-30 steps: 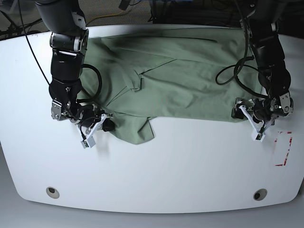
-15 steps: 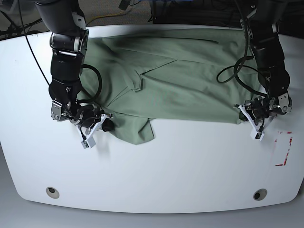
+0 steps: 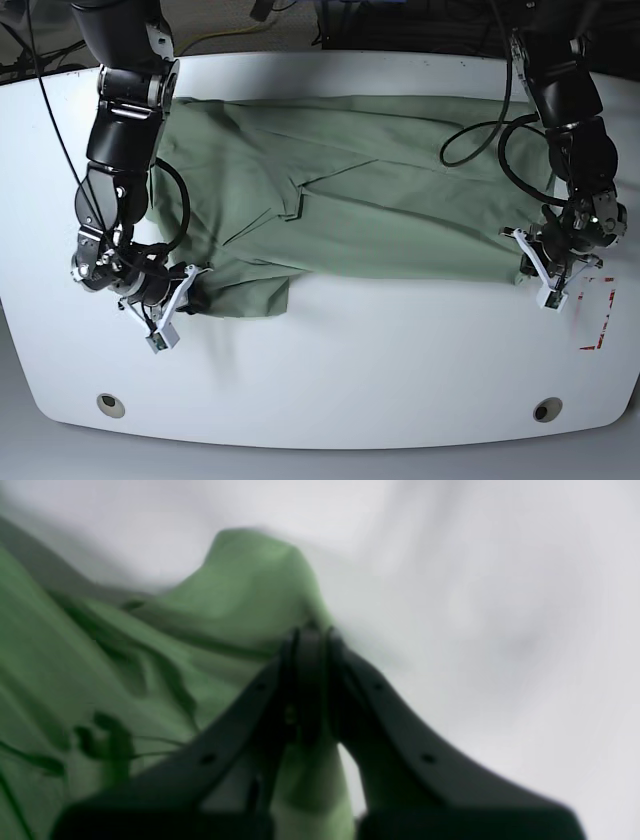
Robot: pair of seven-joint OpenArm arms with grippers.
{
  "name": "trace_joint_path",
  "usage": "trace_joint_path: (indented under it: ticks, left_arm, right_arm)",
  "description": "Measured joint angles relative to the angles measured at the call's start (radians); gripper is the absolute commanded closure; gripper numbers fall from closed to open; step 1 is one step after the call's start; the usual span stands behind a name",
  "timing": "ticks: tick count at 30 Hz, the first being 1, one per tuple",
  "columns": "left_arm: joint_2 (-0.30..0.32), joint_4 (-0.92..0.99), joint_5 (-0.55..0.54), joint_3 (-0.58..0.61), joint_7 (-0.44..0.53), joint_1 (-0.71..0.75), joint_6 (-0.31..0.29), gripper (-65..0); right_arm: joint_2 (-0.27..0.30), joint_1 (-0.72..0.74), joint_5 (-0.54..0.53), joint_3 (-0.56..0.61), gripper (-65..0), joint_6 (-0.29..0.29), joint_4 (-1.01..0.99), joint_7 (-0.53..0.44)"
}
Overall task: Fold the T-shirt properly
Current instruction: 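Grasp the shirt hem corners with both grippers, then fold the hem over toward the collar with both grippers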
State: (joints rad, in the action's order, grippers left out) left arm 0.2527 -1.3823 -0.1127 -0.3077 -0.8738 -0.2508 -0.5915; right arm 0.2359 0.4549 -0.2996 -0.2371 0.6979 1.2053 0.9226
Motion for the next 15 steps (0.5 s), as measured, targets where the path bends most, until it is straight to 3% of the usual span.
trace_joint_path:
  ticks: [8,15]
  left_arm:
    - [0.000,-0.214,-0.012,0.000,0.001,0.105,-0.006,0.0]
    - [0.000,-0.359,-0.007,0.000,0.000,0.217,-0.007,0.0]
  right_arm:
    - [0.019,-0.060,-0.009,-0.121,0.0,0.001,0.245,0.192]
    - [0.011,-0.180,-0.015,-0.137,0.0,0.002,0.478,0.279]
